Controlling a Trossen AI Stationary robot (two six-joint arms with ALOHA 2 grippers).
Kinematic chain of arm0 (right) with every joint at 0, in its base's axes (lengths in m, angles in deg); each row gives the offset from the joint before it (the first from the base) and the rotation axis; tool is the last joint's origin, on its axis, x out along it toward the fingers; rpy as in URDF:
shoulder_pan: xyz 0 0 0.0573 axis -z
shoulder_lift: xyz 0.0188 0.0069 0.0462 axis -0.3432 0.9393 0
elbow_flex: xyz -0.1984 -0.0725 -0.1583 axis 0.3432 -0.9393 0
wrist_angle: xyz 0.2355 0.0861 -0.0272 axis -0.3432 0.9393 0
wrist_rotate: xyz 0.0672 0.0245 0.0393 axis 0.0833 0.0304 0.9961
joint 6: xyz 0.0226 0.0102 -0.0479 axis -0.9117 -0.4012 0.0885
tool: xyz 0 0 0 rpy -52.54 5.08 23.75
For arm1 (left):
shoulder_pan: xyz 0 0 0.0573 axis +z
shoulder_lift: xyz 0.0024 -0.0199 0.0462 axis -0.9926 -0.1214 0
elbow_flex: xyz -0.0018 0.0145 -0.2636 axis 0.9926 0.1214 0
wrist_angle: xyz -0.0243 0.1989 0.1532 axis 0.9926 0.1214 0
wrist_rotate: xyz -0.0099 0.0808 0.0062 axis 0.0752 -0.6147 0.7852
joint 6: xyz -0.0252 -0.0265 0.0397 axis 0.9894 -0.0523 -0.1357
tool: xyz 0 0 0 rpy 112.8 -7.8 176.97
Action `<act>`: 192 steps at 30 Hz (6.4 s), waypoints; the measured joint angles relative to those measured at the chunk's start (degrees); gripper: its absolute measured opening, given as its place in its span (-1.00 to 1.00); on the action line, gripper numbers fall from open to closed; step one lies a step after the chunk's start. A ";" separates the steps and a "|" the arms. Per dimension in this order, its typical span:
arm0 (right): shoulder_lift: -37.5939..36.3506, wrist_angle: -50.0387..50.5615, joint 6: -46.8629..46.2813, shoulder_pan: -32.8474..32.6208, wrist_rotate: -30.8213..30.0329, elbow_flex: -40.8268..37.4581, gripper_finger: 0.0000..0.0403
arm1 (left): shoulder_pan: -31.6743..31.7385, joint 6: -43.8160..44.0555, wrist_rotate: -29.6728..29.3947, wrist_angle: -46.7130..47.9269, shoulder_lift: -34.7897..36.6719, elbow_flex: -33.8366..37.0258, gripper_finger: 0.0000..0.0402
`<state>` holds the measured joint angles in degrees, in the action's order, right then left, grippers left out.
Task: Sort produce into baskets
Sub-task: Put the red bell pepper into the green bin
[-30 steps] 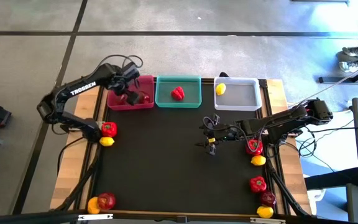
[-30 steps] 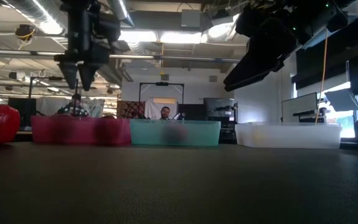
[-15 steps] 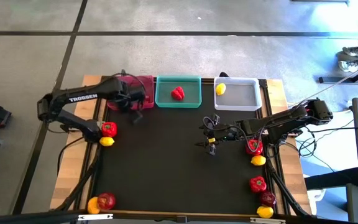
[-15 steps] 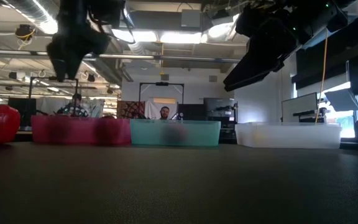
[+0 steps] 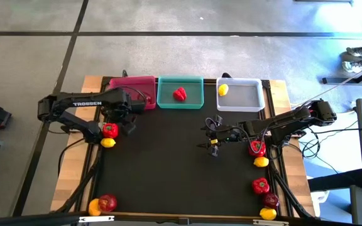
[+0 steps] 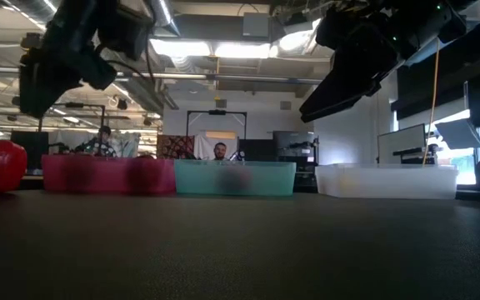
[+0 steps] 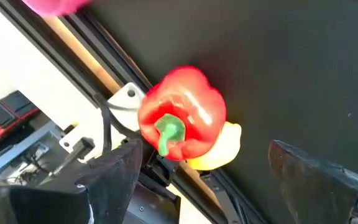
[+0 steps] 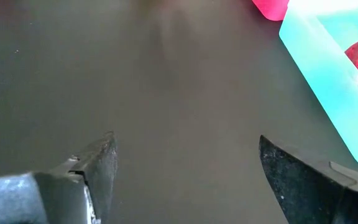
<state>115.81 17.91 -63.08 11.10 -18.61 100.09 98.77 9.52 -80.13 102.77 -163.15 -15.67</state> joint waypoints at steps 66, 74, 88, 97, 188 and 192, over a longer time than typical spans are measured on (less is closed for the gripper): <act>0.04 -0.44 1.23 0.00 5.29 0.00 0.61 | 3.17 -9.10 -0.19 -0.32 -3.35 12.04 -0.39; 0.04 -1.86 1.52 0.00 5.31 -0.02 0.61 | 3.50 -9.69 -0.26 -2.11 -4.13 11.75 -0.39; 0.04 -2.12 1.55 0.00 5.33 -0.02 0.61 | 3.35 -15.22 1.09 -2.07 -4.11 11.75 -0.77; 0.04 -2.12 1.73 0.00 3.95 -0.02 0.61 | 3.30 -17.47 1.28 -1.71 -4.11 11.47 -0.90; 27.15 -37.95 9.15 5.29 -0.49 0.02 -1.00 | -17.59 -20.49 -0.98 -50.01 -21.62 -12.90 -0.82; 28.20 -39.01 8.98 5.27 -0.50 0.07 -1.00 | -17.51 -20.87 -0.94 -51.39 -21.61 -12.90 -0.83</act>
<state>144.01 -21.11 -54.11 16.37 -19.10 100.16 81.27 -11.35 -81.07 51.38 -184.76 -28.57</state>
